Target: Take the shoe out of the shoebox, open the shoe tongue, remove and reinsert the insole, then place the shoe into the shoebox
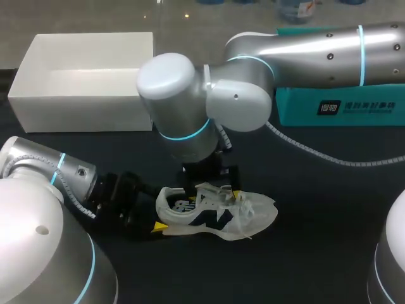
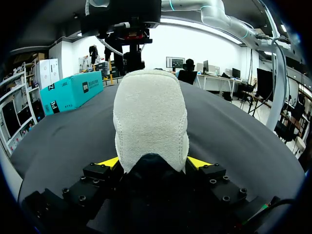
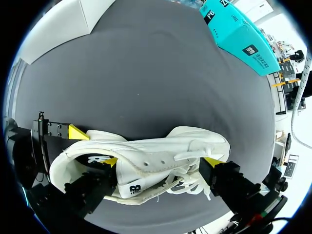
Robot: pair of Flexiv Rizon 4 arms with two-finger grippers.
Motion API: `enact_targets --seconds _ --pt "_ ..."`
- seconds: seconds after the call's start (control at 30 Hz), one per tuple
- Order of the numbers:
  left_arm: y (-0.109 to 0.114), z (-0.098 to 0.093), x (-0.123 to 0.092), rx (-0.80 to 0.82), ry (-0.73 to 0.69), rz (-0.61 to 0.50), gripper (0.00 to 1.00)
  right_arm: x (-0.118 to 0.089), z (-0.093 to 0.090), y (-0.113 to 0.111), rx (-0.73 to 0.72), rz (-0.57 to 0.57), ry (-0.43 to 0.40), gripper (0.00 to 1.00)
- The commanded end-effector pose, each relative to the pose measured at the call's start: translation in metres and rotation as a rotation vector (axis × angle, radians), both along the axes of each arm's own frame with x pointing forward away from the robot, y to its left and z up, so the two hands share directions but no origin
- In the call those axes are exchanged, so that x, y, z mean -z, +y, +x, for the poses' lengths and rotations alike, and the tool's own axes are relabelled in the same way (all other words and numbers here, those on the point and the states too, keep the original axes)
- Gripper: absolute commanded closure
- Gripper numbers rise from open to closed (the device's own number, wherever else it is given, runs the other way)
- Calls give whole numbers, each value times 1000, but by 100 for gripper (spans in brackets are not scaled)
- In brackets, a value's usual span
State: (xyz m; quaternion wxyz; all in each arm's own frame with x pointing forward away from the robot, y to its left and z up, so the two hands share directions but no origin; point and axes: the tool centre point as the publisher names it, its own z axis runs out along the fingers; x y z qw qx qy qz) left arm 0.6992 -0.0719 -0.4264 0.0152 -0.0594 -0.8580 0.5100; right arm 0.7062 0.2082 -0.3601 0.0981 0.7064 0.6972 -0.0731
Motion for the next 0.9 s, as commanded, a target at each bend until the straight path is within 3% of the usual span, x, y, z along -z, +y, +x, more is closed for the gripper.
enact_targets --seconds 0.03,0.07,0.13,0.3,0.6,0.9 --pt "-4 -6 10 -1 0 4 100 0 -6 0 409 17 -113 2" --pt "-4 -6 10 -1 0 4 100 0 -6 0 409 17 -113 13" --pt "-4 -6 10 -1 0 4 100 0 -5 0 408 18 -112 52" --pt "-4 -6 10 -1 0 4 100 -6 -6 -3 409 30 -110 86" --pt "-4 -6 10 -1 0 4 100 -22 -12 -14 436 70 -96 100" --pt "-4 -6 10 -1 0 4 100 -29 -21 -28 472 77 -107 100"
